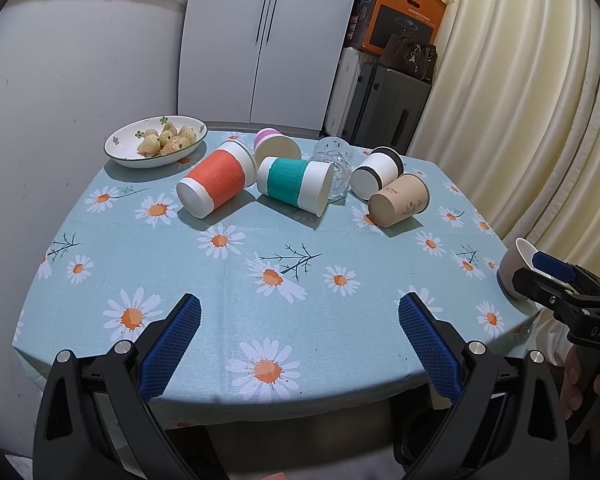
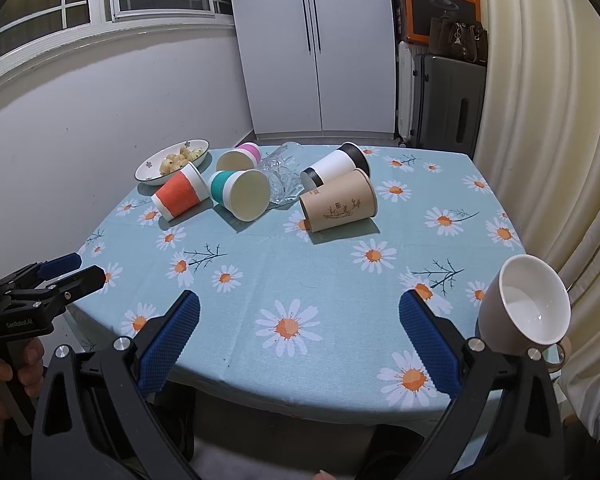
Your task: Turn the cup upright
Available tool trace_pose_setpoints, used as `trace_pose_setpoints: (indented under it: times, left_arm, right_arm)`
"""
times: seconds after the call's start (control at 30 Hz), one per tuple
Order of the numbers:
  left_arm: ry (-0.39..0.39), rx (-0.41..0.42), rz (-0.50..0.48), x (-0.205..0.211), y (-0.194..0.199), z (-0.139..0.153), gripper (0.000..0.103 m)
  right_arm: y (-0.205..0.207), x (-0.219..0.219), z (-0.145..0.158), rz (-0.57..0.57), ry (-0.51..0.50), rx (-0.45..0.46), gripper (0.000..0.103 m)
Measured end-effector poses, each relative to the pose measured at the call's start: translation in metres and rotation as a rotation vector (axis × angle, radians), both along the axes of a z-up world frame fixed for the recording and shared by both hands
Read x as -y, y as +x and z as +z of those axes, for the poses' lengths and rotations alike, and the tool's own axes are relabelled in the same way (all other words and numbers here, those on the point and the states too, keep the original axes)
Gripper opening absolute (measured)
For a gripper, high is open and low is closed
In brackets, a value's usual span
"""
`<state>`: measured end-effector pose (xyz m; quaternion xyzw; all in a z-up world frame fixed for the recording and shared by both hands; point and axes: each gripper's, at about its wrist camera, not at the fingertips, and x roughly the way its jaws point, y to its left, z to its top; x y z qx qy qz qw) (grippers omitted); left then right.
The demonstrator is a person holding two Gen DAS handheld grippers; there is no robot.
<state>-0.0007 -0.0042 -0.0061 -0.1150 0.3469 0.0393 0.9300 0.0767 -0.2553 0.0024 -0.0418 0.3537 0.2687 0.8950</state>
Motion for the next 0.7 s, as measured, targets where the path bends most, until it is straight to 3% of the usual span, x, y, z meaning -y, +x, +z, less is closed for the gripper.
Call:
trace_pose_setpoints:
  times: [0.7]
  left_arm:
    - [-0.01, -0.016, 0.003, -0.003, 0.005, -0.004, 0.097]
  right_arm:
    - [0.011, 0.001, -0.005, -0.01, 0.04, -0.051, 0.099]
